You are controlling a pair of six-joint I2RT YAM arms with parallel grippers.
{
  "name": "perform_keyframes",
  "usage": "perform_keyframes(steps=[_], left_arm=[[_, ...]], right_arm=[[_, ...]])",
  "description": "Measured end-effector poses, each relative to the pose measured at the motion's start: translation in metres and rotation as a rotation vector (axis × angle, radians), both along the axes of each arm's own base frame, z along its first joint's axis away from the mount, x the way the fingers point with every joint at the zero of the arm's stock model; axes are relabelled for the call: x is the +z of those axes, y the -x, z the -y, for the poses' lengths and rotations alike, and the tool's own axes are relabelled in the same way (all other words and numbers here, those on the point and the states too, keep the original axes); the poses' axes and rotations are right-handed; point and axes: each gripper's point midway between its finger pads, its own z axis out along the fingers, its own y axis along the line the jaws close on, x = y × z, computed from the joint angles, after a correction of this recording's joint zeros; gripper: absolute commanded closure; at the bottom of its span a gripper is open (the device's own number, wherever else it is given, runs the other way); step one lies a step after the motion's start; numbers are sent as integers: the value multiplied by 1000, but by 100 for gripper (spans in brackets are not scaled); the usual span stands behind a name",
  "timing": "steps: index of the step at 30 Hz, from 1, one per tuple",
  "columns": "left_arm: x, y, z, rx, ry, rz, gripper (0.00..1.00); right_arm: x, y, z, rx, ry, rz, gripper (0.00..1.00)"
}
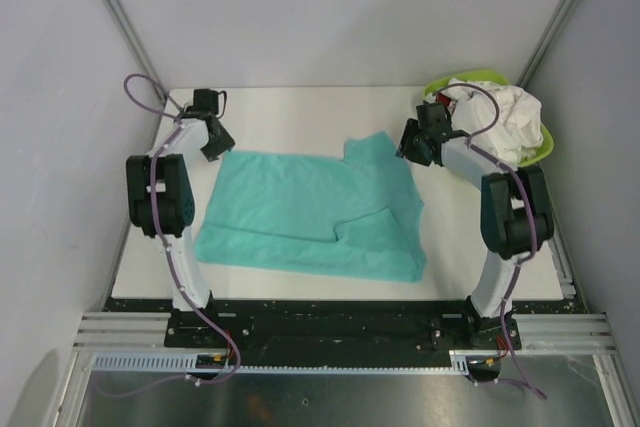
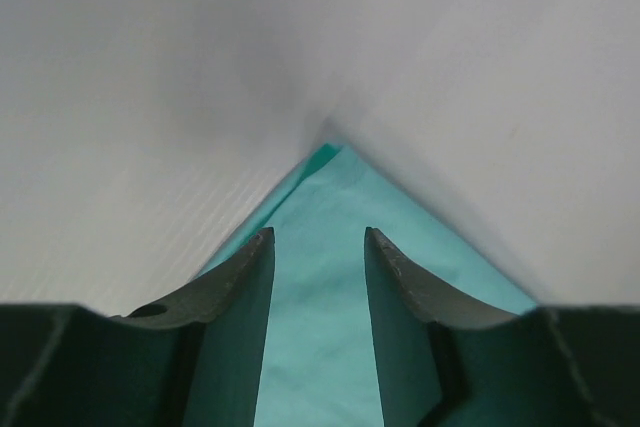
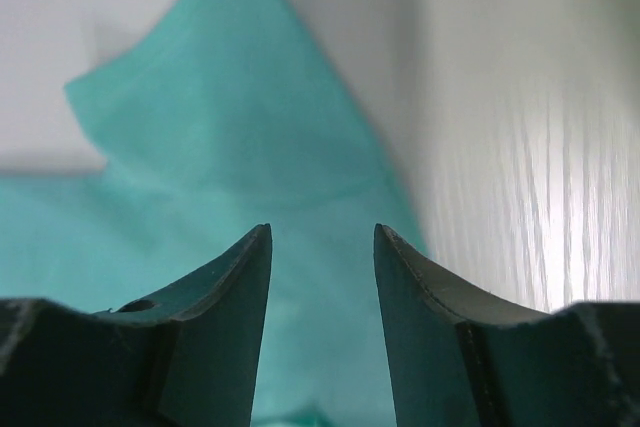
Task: Fold and stack the t-shirts
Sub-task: Grap the side of the flattened tshirt furthest away from the robot with both arms
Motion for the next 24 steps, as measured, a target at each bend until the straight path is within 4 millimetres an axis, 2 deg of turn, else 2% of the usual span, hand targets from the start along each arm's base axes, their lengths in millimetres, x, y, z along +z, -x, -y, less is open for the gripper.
perform_keyframes(steps=[3,5,10,13,18,20,22,24], left_arm=[[-23,-9,2,-10,13,-39,55],[-29,-12,3,-16,13,-50,55],[-28,-24,3,-21,11,-36,55],[-24,-30,2,-25,8,-21,55],[-22,-38,2,-32,3,-10,55],[-23,-41,2,-33,2,-9,55],[-25,-43,2,-38,-1,-11,55],[-28,-44,2,-39,-1,-15,55]], right_arm=[[-19,-32,3,2,12,4,50],[-28,-51,4,7,24,8,49],[-41,-97,-3,33,46,35,46],[-46,-118,-9,46,53,44,46],[-60,-132,-19,69,80,35,46],[-58,-137,-26,81,96,42,47],[-61,-137,-34,94,121,36,50],[-61,-138,-42,105,147,38,58]])
